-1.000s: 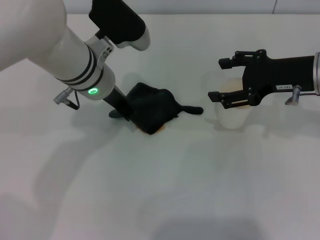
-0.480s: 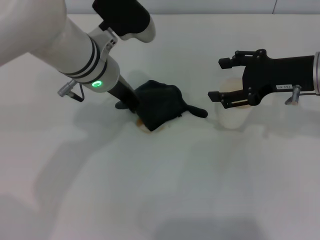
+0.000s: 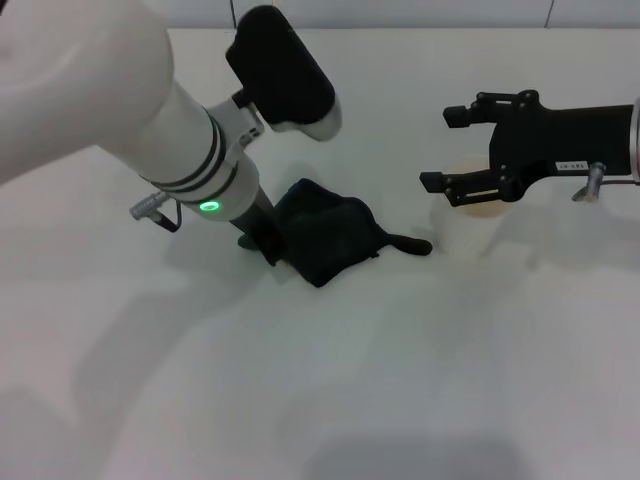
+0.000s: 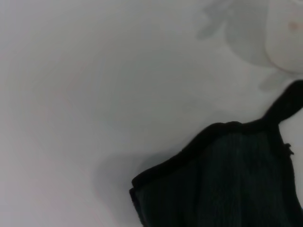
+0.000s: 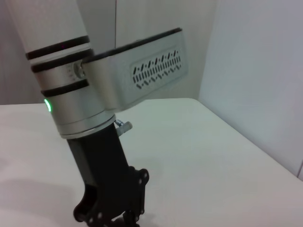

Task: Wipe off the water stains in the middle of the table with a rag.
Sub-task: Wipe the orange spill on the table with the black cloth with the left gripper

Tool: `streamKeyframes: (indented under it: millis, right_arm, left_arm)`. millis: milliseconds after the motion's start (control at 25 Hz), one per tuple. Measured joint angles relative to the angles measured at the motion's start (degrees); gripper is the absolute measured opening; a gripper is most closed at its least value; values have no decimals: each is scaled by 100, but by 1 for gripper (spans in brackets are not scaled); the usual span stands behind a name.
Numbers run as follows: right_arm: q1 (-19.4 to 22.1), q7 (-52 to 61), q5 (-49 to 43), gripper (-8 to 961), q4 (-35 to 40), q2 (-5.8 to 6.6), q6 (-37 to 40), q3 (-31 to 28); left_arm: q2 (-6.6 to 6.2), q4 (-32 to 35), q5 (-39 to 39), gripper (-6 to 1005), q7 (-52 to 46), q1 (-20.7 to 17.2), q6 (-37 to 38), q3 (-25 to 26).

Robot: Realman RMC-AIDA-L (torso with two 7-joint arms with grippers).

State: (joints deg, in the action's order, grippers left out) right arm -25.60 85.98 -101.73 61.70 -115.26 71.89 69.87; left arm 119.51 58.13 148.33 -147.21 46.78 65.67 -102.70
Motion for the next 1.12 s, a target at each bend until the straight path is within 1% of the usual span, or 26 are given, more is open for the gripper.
streamKeyframes:
  millis: [120,280,480,800,960,1120]
  right_arm:
    - [0,-1,3,842,0,2,-6,0]
    - [1,-4,5,842,0,8,-9,-29]
    - [2,-17,5,842,-8,11,-10,-66]
    - [-11,-15,3,841,-52,13,-9,-65]
    - [-10,-12,1,841,-67,14,-9,-70]
    - [-14,-7,-2,842,-71,11,-9,-70]
  left_arm:
    - [2,6,13,86,-51,-1,110,-23]
    - [-1,13,2,86,-67,-3,354,75]
    - [-2,181,-1,86,-22,-72,404,84]
    - [4,285,-257,86,216,-86,414,-134]
    - [7,202,71,86,-102,-59,296,-84]
    - [5,97,505,86,-624,-30,122,-54]
